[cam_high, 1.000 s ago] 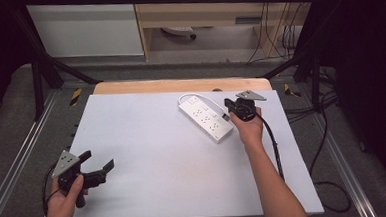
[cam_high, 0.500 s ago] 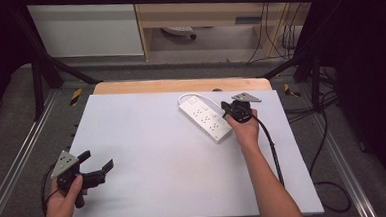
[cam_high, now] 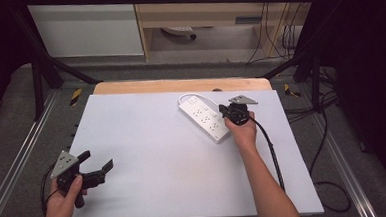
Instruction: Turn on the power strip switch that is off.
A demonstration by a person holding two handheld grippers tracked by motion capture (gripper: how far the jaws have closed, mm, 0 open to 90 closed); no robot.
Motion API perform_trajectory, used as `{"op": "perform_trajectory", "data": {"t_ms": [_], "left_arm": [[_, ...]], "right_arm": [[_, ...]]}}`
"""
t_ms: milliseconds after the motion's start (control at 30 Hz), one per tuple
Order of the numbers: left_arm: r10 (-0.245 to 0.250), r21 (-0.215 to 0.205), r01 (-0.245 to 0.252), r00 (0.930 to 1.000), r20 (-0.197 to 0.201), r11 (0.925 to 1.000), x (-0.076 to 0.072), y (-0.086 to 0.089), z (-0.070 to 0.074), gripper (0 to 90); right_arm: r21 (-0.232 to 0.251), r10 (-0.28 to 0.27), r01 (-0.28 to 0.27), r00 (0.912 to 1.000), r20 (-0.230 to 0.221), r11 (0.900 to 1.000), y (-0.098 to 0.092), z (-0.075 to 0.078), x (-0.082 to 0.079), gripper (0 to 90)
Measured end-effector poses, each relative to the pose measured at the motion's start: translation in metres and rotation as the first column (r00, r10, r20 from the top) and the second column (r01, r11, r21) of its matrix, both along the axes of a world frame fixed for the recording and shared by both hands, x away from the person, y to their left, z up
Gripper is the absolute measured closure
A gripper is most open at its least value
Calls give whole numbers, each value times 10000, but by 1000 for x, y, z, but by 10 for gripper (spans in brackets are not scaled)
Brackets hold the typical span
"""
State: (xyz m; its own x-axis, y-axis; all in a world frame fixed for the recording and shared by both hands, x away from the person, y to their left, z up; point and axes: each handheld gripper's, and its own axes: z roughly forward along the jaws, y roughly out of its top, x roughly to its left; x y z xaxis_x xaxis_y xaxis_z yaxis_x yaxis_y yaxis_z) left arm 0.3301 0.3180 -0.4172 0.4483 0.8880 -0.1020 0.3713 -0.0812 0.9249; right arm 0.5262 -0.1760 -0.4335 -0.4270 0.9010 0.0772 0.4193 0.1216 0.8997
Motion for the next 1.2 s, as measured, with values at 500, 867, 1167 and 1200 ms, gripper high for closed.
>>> {"op": "perform_trajectory", "data": {"t_ms": [500,867,1167,1200], "left_arm": [[10,-9,-10,10000,13,10000,0,0,0,59],[22,-15,-22,10000,18,10000,0,0,0,59],[24,-10,-24,10000,22,10000,0,0,0,59],[24,-11,-24,10000,22,10000,0,0,0,59]], "right_arm": [[-60,65,-66,9998,-187,10000,0,-14,-7,900],[-43,85,-86,9997,-218,10000,-2,-19,-11,900],[-6,192,-192,9997,-154,9998,-1,-18,-14,900],[12,219,-218,9996,-184,9998,0,-18,-15,900]]}}
